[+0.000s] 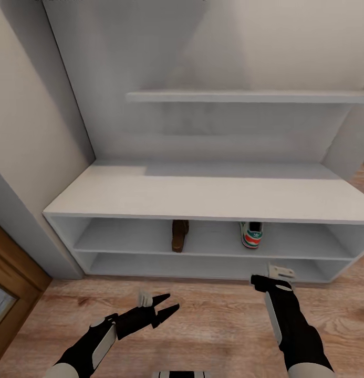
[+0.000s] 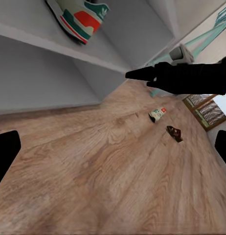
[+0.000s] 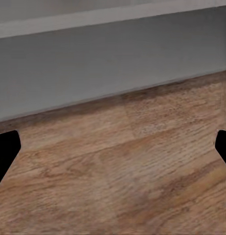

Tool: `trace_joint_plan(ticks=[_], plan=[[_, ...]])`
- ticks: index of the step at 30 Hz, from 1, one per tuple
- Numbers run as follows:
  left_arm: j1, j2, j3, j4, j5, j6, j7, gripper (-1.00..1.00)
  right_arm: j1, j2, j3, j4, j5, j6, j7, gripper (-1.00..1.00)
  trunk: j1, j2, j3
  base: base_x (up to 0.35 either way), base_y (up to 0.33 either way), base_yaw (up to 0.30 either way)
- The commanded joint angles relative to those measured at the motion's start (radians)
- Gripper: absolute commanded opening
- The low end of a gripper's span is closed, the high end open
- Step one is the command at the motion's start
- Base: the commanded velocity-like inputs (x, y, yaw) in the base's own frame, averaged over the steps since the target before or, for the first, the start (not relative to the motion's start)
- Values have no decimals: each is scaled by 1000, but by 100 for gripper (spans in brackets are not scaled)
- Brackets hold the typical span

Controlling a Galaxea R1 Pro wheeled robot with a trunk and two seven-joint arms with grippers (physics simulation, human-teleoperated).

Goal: Pick up the two gym shoes and the two sandals from the corridor floor and place them onto the hallstand (shoe rack) in the corridor, making sure they are on the rack and not on the floor. Arrange them so the two gym shoes are next to each other and the two sandals are next to each other.

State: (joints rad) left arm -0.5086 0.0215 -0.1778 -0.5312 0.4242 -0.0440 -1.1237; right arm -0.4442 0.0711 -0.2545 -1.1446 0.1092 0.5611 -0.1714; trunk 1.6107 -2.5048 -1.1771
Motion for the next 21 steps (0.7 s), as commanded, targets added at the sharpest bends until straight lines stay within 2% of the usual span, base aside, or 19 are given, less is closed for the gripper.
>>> trace_joint_plan(ticks=[1, 21], plan=[[-1, 1, -8, 0, 8, -5, 1, 100, -1, 1, -2, -1, 10, 6, 4, 100, -1, 0, -1, -338, 0, 0], [-1, 2, -6, 0, 7, -5, 2, 100, 2, 2, -3, -3, 10, 6, 2, 100, -1, 0, -1, -326, 0, 0]])
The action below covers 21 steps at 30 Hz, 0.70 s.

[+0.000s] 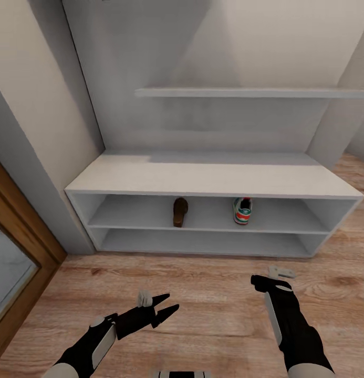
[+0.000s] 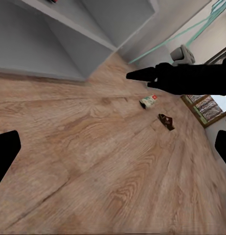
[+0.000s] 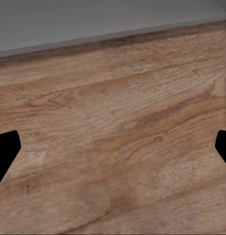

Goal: Pick up the two gym shoes and the two sandals from the corridor floor and place them onto the hallstand (shoe rack) in the corridor, making sure they are on the rack and not on the floor. Arrange them so the two gym shoes are next to each other and the two sandals are next to each other.

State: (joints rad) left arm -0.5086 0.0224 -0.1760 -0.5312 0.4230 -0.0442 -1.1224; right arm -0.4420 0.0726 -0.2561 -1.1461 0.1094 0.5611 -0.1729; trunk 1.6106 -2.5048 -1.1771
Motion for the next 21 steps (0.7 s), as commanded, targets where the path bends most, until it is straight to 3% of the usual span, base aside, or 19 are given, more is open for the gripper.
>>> trace_joint_plan(ticks=[1, 6, 12, 16, 17, 21], plan=[[-1, 2, -8, 0, 8, -5, 1, 100, 0, 1, -2, -1, 10, 6, 3, 100, -1, 0, -1, -224, 0, 0], [-1, 13, 0, -4, 7, -5, 9, 100, 7, 1, -4, 4, 4, 6, 5, 100, -1, 0, -1, -44, 0, 0], [-5, 44, 5, -10, 8, -6, 33, 100, 11, 1, -4, 4, 5, 6, 5, 100, -1, 0, 0, -4, 0, -67], [-9, 48, 5, -23, 8, -7, 103, 100, 11, 1, -5, 3, 5, 8, 5, 100, -1, 0, 2, -1, 0, -233], [-10, 48, 2, -33, 8, -16, 183, 100, 12, 1, -6, 4, 4, 8, 6, 100, -1, 0, 3, 0, 0, -273], [-9, 50, 0, -36, 7, -31, 236, 100, 12, 0, -8, 5, 4, 8, 6, 100, -1, 0, 5, 0, 0, -277]])
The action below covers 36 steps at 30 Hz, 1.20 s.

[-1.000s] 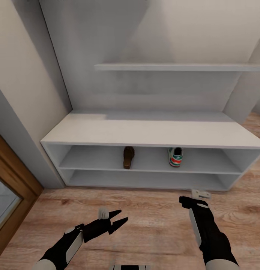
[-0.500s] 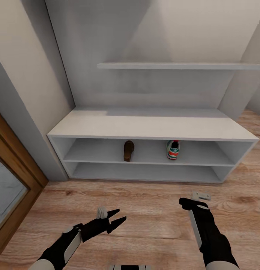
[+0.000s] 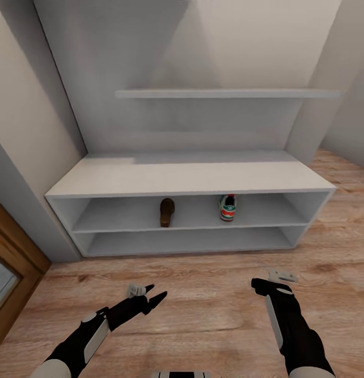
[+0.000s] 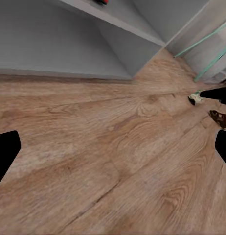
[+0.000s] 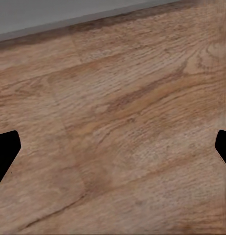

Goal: Pick up the two gym shoes and the two sandals from the corridor floor and place them onto the hallstand (shoe rack) in the corridor, making sure they are on the rack and not on the floor. Arrange them so the two gym shoes are next to each other and the two sandals are next to each other.

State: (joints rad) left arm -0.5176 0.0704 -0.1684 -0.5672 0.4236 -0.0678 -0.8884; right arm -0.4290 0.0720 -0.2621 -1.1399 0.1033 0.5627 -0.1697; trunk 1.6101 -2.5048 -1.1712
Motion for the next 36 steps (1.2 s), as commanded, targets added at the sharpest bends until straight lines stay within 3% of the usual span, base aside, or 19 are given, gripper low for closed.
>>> trace_joint_plan(ticks=[1, 8, 18, 36], plan=[[0, 3, -7, 0, 6, -11, 12, 100, -1, 1, -3, -1, 10, 6, 3, 100, 0, 0, 0, 0, 0, -280], [1, 20, -9, 0, 6, -16, 30, 100, -1, 0, -5, 0, 10, 6, 4, 100, 0, 0, 4, 0, 0, -282], [4, 18, -12, 2, 6, -17, 32, 100, 0, 0, -5, 0, 10, 6, 4, 100, 0, 0, 11, 0, 0, -282], [5, 17, -12, 3, 7, -17, 32, 100, 0, -1, -6, -1, 10, 6, 3, 100, 0, 0, 27, 86, -303, -281]])
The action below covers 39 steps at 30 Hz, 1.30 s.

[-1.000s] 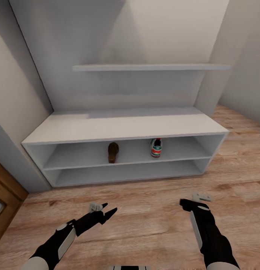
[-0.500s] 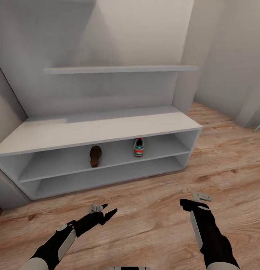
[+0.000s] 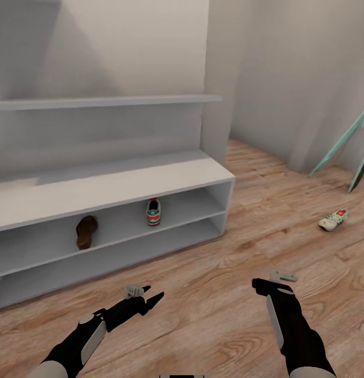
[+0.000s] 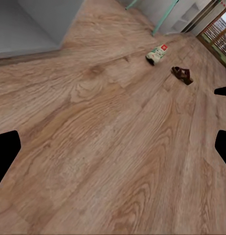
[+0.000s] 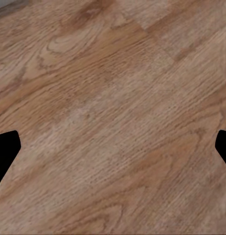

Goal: Pick up the two gym shoes and the two sandals from the corridor floor and place them onto the hallstand (shoe rack) in the corridor, making sure they are on the rack and not on the floor. Arrange them so the two gym shoes are next to each other and the two sandals are next to each other.

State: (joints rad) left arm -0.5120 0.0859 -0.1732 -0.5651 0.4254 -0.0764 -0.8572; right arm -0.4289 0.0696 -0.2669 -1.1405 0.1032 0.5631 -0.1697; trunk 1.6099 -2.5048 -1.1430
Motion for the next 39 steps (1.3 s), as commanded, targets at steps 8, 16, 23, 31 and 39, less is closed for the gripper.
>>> trace_joint_plan(ticks=[8, 16, 23, 31, 39], plan=[[0, 2, -8, 1, 6, -8, 1, 100, -1, 1, -2, -1, 10, 6, 4, 100, 0, 0, 6, 94, -340, -280], [0, 0, -8, 1, 6, -8, 1, 100, -1, 1, -2, -1, 10, 6, 4, 100, 0, 0, 14, 94, -340, -280], [0, 0, -8, 1, 6, -8, 1, 100, -1, 1, -2, -1, 10, 6, 3, 100, 0, 0, 20, 105, -340, -280], [0, 0, -8, 1, 6, -8, 1, 100, -1, 1, -2, -1, 10, 6, 3, 100, 0, 0, 27, 172, -340, -280], [0, 0, -8, 2, 6, -8, 1, 100, -1, 1, -2, -1, 10, 6, 3, 100, 0, 0, 33, 227, -325, -271]])
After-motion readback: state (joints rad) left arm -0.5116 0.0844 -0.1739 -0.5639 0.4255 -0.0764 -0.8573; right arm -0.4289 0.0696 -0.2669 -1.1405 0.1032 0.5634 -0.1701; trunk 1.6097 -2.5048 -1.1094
